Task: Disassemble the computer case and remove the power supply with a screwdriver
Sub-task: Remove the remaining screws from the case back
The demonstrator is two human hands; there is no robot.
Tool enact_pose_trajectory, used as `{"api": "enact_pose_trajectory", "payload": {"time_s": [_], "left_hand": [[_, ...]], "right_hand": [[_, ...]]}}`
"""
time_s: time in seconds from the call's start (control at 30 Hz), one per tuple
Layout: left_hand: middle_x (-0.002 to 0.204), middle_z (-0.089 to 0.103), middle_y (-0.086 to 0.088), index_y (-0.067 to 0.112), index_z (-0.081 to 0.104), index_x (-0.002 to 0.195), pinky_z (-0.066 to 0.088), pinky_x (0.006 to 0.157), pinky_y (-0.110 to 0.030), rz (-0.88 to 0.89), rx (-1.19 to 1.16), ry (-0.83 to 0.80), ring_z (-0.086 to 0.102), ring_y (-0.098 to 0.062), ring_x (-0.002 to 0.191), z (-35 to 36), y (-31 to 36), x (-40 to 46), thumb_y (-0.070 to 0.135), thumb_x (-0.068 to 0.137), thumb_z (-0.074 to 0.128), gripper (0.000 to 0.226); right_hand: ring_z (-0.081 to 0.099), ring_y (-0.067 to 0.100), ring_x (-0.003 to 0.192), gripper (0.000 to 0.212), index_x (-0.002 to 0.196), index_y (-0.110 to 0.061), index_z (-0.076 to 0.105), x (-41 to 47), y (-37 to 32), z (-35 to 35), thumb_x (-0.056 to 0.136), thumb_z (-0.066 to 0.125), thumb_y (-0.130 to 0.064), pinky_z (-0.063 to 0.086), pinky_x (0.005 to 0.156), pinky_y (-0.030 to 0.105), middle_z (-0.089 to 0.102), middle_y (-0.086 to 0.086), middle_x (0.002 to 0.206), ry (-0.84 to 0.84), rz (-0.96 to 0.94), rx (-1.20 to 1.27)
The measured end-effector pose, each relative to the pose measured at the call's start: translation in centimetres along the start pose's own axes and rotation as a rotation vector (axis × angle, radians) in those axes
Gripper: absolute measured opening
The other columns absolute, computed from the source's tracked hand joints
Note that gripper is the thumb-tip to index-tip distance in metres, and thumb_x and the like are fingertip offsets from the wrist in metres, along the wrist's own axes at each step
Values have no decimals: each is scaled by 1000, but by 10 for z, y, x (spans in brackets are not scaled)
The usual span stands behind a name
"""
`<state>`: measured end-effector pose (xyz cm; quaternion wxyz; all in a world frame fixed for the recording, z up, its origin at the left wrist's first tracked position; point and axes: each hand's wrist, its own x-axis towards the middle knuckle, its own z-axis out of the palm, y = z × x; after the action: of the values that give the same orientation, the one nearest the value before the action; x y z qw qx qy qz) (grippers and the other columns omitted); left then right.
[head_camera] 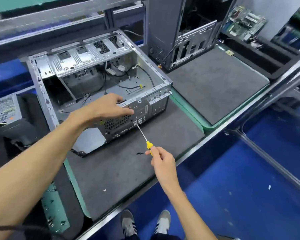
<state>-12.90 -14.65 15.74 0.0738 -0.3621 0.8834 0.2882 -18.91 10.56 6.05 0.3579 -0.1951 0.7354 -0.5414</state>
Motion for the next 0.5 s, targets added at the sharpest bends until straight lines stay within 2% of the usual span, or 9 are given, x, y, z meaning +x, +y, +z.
{"api": "enact_pose_trajectory", "payload": {"time_s": [0.07, 0.1, 0.13, 0.2, 0.33, 0.4, 0.5], "left_hand": [[124, 59, -4, 18, 54, 124, 40, 85, -32, -27, 19, -1, 56, -24, 109, 3, 2, 3, 61, 84, 68, 60], [128, 61, -6, 18, 56, 126, 42, 88, -33, -27, 26, -3, 58, -25, 113, 3, 4, 4, 60, 83, 68, 61], [120, 67, -6, 17, 62, 120, 45, 86, -34, -20, 32, -13, 62, -26, 106, 3, 4, 5, 61, 83, 68, 58], [88, 73, -5, 17, 71, 99, 48, 71, -31, -16, 41, -29, 66, -25, 79, 4, 4, 6, 62, 82, 68, 48], [53, 60, 7, 13, 68, 76, 36, 54, -27, -50, 8, 41, 51, -7, 46, 8, 5, 6, 60, 78, 73, 47], [48, 58, 7, 11, 67, 71, 33, 49, -25, -59, -3, 59, 45, -2, 37, 8, 5, 5, 59, 78, 74, 48], [49, 60, 8, 12, 66, 69, 31, 48, -25, -63, -17, 66, 44, -2, 37, 8, 4, 4, 57, 78, 75, 47]], "right_hand": [[24, 13, 52, 33, 80, -29, 72, 2, 1, 0, 102, 50, -40, 22, 47, 24, 29, -11, 53, -3, -2, 7], [23, 13, 52, 32, 80, -29, 72, 2, 2, 1, 102, 50, -39, 21, 47, 24, 29, -11, 53, -9, -3, 13], [23, 13, 51, 32, 80, -29, 72, 4, 3, 1, 102, 50, -38, 21, 47, 25, 29, -11, 53, -17, -5, 18], [23, 13, 50, 32, 80, -28, 72, 8, 3, 2, 102, 51, -37, 21, 45, 24, 31, -11, 51, -38, -5, 27], [26, 9, 46, 32, 83, -24, 72, 18, 7, 5, 104, 50, -33, 24, 43, 17, 48, -22, 48, -79, -17, 23], [30, 6, 44, 32, 85, -22, 73, 21, 10, 4, 104, 49, -31, 26, 44, 13, 50, -26, 49, -88, -27, 25], [35, 4, 43, 31, 86, -19, 72, 26, 14, 4, 104, 49, -30, 27, 45, 10, 51, -28, 49, -90, -47, 36]]}}
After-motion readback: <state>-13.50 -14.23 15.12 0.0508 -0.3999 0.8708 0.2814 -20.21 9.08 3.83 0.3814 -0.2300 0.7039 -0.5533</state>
